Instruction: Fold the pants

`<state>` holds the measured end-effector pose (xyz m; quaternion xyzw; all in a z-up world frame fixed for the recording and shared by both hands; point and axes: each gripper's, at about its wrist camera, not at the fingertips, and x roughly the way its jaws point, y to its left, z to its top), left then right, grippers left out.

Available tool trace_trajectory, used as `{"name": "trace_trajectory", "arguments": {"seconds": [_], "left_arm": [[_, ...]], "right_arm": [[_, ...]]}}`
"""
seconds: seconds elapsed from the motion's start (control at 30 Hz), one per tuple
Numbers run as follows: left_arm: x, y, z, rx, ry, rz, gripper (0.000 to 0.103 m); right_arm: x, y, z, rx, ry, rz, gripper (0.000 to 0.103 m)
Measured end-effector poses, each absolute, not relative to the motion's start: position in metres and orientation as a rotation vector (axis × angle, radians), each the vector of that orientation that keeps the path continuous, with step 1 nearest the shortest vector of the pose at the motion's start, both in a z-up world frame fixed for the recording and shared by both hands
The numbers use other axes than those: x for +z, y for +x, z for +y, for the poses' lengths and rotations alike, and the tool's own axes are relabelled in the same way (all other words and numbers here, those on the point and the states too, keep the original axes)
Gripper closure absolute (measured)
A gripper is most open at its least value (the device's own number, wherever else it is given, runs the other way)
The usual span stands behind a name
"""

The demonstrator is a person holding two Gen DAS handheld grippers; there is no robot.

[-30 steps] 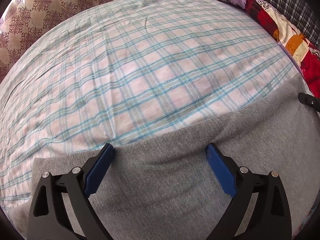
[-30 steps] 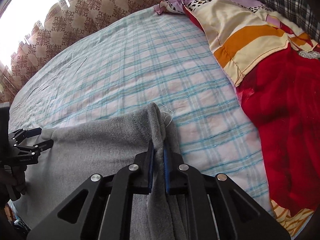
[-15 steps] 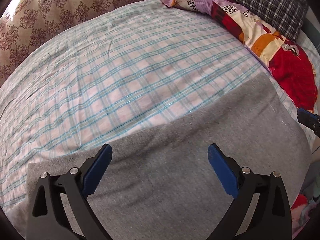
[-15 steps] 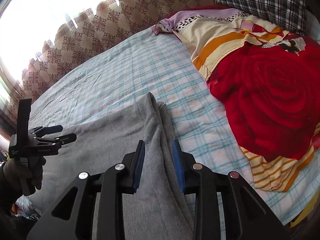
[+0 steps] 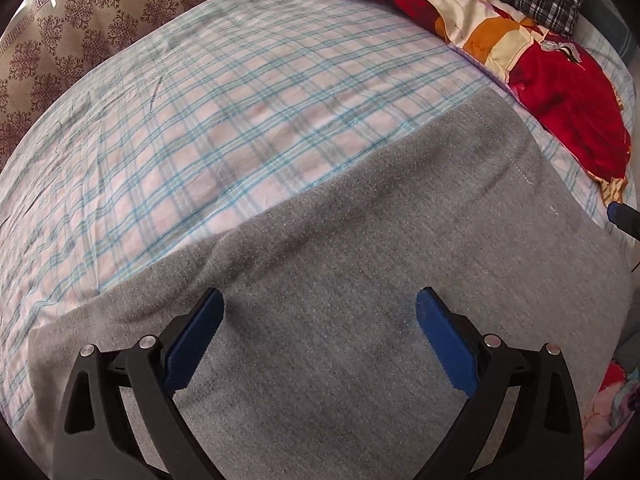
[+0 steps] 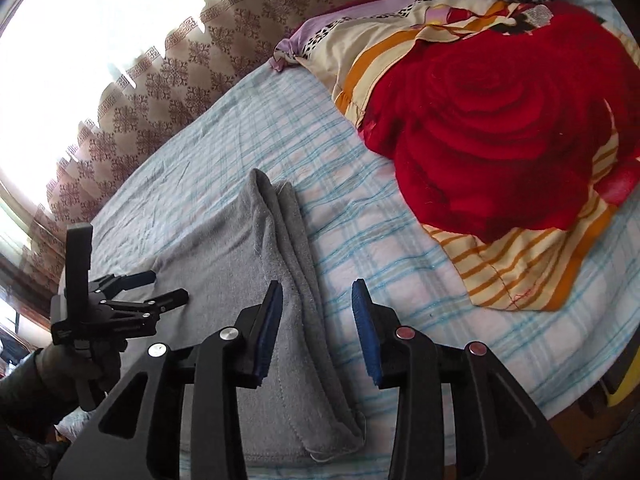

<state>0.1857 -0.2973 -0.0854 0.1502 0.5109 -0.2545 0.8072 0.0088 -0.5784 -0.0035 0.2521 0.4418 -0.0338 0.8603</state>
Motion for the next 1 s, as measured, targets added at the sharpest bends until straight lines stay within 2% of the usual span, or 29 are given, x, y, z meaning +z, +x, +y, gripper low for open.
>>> {"name": "trace_trajectory", "arguments": {"seconds": [0.23, 0.57, 0.73, 0.87, 1.0], "left_arm": [[-0.061, 0.164, -0.327, -0.655, 0.313, 1.065, 0.005], [-0.059, 0.152, -0.344, -0.730, 0.270, 1.132, 0.005], [-0.057, 0.156, -0.345, -0.737, 0.251, 1.145, 0.005], [-0.056, 0.160, -0.346, -0.760, 0.196, 1.184, 0.005], [-0.052, 0.166, -0.350, -0.790, 0.105, 1.251, 0.005]], "right_arm": [[-0.012, -0.033, -0.581, -0.039, 0.629, 0.948, 0.060], [-0.038, -0.021, -0.558, 0.019, 0.637, 0.978, 0.057], [-0.029, -0.020, -0.552, 0.040, 0.626, 0.959, 0.069], [-0.014, -0.018, -0.542, 0.031, 0.558, 0.930, 0.075], [0.006, -0.016, -0.522, 0.018, 0.430, 0.900, 0.076]]}}
